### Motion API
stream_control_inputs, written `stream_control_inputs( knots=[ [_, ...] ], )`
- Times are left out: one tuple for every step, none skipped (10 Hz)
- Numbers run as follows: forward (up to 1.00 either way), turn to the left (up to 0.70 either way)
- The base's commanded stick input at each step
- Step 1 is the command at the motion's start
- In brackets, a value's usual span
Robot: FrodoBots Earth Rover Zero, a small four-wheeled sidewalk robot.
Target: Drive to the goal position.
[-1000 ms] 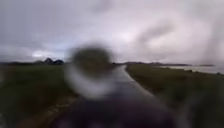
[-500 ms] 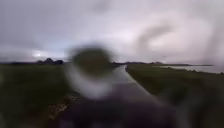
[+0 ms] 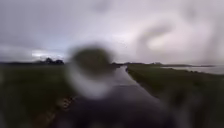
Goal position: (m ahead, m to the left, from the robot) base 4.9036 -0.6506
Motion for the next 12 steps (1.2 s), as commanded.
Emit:
stream_control_inputs(
  knots=[
    [0.70, 0.00],
    [0.70, 0.00],
    [0.70, 0.00],
    [0.70, 0.00],
    [0.70, 0.00],
    [0.70, 0.00],
    [0.70, 0.00],
    [0.70, 0.00],
    [0.70, 0.00],
    [0.70, 0.00],
    [0.70, 0.00],
    [0.70, 0.00]
  ],
)
